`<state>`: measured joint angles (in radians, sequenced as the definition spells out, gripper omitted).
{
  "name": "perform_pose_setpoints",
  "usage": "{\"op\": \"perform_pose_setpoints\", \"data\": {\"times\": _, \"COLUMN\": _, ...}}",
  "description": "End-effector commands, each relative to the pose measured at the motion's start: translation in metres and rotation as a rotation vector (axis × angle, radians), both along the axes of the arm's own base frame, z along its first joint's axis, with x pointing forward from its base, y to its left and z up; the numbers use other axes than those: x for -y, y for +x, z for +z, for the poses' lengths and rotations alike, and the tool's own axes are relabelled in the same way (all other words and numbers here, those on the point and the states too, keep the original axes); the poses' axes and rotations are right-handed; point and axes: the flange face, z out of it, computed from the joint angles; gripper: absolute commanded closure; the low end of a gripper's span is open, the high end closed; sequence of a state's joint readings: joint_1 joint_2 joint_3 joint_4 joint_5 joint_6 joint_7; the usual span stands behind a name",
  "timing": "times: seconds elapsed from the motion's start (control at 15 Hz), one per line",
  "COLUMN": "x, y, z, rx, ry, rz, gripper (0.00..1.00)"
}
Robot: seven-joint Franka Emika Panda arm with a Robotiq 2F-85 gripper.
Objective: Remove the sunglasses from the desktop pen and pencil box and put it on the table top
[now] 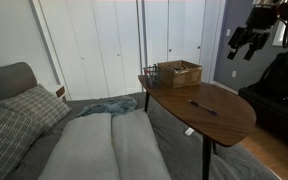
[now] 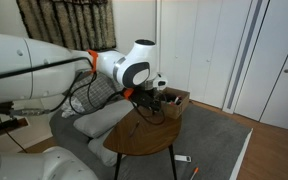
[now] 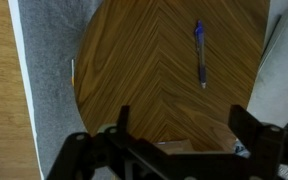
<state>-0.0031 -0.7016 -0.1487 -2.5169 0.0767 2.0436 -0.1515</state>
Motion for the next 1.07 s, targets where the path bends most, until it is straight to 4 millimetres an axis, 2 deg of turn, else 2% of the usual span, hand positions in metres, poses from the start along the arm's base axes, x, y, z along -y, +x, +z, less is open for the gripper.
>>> {"op": "perform_pose_setpoints", "data": {"times": 0.0, "x": -0.001, "y": 0.003, "z": 0.002, "rx": 0.106, "ry": 0.112, "rz": -0.058, "gripper": 0.00}}
{"op": "perform_pose_setpoints", "data": {"times": 0.07, "x": 0.013, "y": 0.016, "z": -0.010, "rx": 0.148, "ry": 0.130, "rz": -0.091, "gripper": 0.00}}
{"op": "perform_pose_setpoints", "data": {"times": 0.33, "x": 0.007, "y": 0.036, "z": -0.005, "rx": 0.319, "ry": 0.251, "rz": -0.196, "gripper": 0.00}}
{"op": "perform_pose_setpoints", "data": {"times": 0.8, "x": -0.003, "y": 0.071, "z": 0.026, "rx": 0.602, "ry": 0.449, "rz": -0.306, "gripper": 0.00}}
{"op": "perform_pose_setpoints", "data": {"times": 0.87, "x": -0.001, "y": 0.071, "z": 0.031, "rx": 0.623, "ry": 0.466, "rz": -0.291, "gripper": 0.00}}
{"op": "perform_pose_setpoints", "data": {"times": 0.93, "x": -0.005, "y": 0.065, "z": 0.020, "rx": 0.580, "ry": 0.420, "rz": -0.291, "gripper": 0.00}}
{"op": "perform_pose_setpoints", "data": {"times": 1.0, "x": -0.004, "y": 0.067, "z": 0.024, "rx": 0.595, "ry": 0.436, "rz": -0.288, "gripper": 0.00}}
